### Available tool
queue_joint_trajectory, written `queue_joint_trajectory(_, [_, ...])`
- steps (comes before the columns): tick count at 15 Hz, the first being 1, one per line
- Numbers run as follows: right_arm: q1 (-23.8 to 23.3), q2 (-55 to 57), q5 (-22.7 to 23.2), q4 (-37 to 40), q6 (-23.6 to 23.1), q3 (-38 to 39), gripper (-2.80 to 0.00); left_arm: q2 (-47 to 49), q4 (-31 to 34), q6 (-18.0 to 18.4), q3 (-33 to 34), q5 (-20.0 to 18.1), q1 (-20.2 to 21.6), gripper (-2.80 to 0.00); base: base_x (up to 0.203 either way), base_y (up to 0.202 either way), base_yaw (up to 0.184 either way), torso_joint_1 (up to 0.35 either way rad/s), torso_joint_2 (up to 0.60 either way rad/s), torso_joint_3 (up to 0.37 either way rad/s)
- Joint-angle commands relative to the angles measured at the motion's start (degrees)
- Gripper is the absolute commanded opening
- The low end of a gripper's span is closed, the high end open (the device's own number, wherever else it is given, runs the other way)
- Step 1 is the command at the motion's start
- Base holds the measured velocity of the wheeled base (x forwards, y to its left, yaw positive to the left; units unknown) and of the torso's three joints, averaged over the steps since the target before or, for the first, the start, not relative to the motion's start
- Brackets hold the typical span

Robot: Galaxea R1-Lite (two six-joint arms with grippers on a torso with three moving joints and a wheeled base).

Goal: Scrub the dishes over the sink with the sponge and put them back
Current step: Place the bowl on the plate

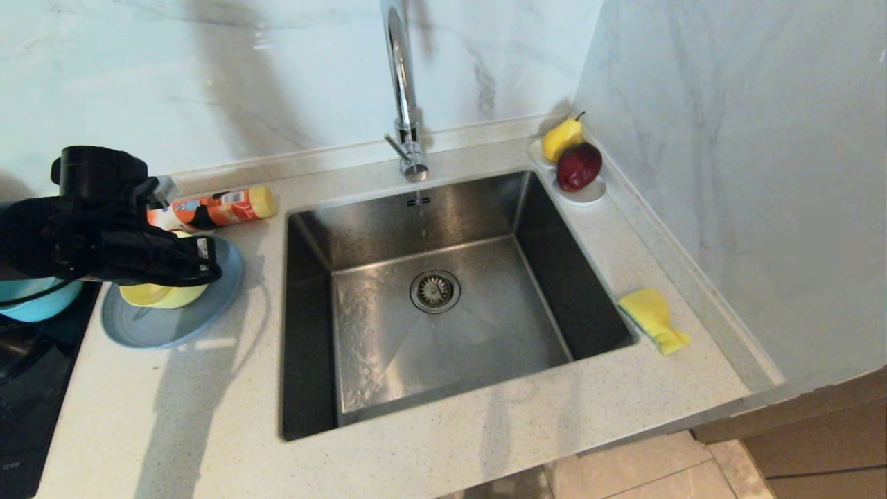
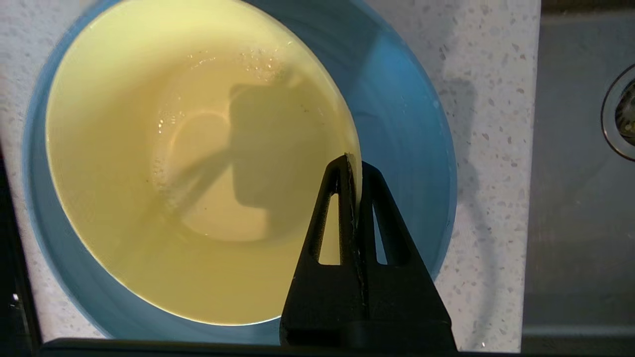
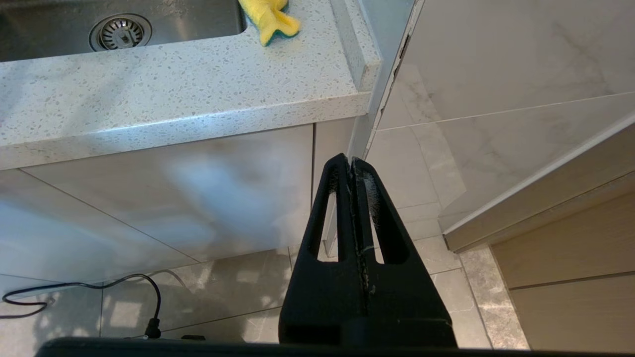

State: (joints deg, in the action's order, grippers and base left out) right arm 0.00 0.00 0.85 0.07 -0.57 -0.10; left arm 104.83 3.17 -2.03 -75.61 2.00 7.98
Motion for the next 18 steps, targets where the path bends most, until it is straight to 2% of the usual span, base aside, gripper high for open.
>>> queue_joint_trajectory(1, [0.0, 0.09, 0.03, 0.01, -0.04, 0.01, -2.8, 0.11, -0.01, 0.18, -0.33, 0.02, 0.37, -2.8, 0.0, 0.0, 0.0, 0.0, 0.0, 0.0])
queue_joint_trajectory(14, [0.0, 0.09, 0.03, 0.01, -0.04, 0.01, -2.8, 1.83, -0.33, 0.01, -1.06, 1.25, 1.16, -2.8, 0.0, 0.0, 0.0, 0.0, 0.0, 0.0])
queue_joint_trajectory(17, [0.0, 0.09, 0.03, 0.01, -0.04, 0.01, -2.8, 2.31, -3.61, -0.43, -1.3, 1.52, 1.16, -2.8, 0.0, 0.0, 0.0, 0.0, 0.0, 0.0])
queue_joint_trajectory(18, [0.0, 0.09, 0.03, 0.01, -0.04, 0.01, -2.8, 2.26, -3.65, -0.66, -1.62, 2.0, 1.16, -0.96, 0.0, 0.0, 0.0, 0.0, 0.0, 0.0])
